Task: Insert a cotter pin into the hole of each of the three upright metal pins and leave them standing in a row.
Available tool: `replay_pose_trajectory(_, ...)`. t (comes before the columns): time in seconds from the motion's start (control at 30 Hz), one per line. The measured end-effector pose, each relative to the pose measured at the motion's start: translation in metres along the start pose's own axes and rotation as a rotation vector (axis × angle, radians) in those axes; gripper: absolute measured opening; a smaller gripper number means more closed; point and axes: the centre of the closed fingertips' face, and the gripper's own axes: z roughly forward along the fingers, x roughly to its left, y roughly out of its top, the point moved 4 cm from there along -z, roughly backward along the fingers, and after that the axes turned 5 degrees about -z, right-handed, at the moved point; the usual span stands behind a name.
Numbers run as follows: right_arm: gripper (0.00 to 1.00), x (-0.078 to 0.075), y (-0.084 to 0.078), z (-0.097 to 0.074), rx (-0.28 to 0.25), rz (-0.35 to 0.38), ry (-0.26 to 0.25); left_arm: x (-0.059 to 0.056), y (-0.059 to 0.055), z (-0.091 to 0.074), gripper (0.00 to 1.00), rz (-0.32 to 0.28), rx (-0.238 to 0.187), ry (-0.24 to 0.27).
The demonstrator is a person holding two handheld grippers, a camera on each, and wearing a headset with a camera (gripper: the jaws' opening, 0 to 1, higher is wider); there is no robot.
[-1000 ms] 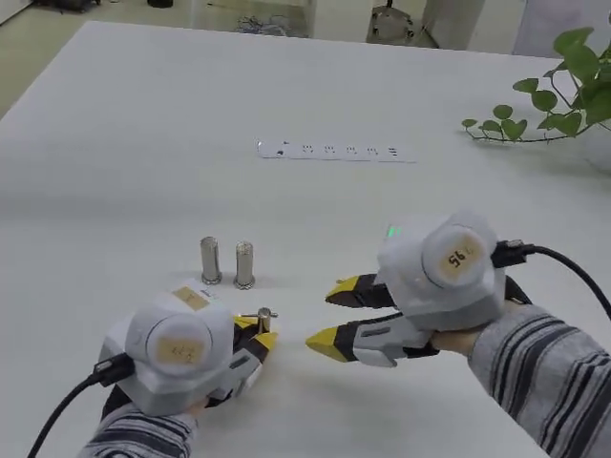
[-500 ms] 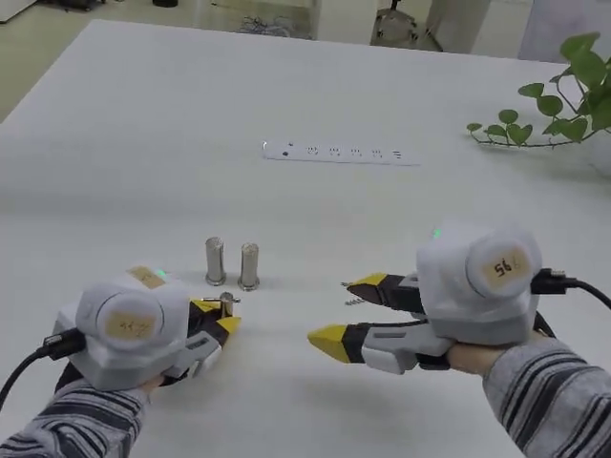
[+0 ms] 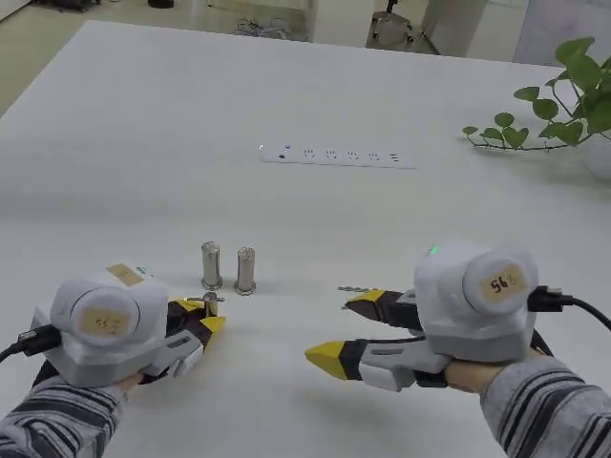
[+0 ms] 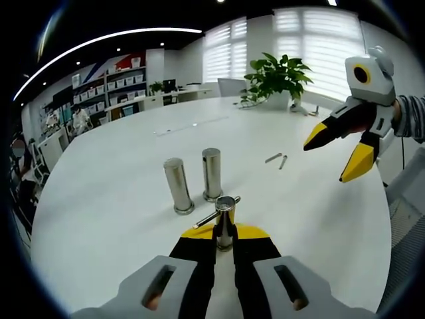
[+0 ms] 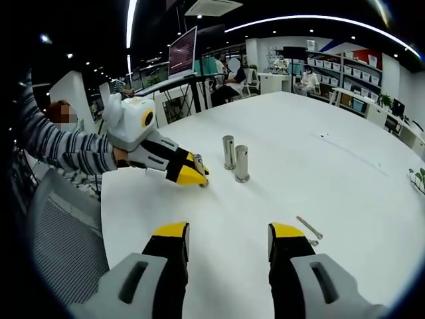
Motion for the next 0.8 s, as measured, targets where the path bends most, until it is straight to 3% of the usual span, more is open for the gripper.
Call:
replay_pose_trajectory(0.53, 0.45, 0.0019, -0.0017, 0.0020, 0.001, 0.013, 0.001, 0.0005, -0.0001, 0.0004, 0.06, -0.033, 0.000, -0.006)
replay_pose_trajectory(0.8, 0.46, -0.0002, -0.0020, 0.0004, -0.002, 0.027, -0.011, 0.0000, -0.0004, -0.0011, 0.20, -0.037, 0.000, -0.020)
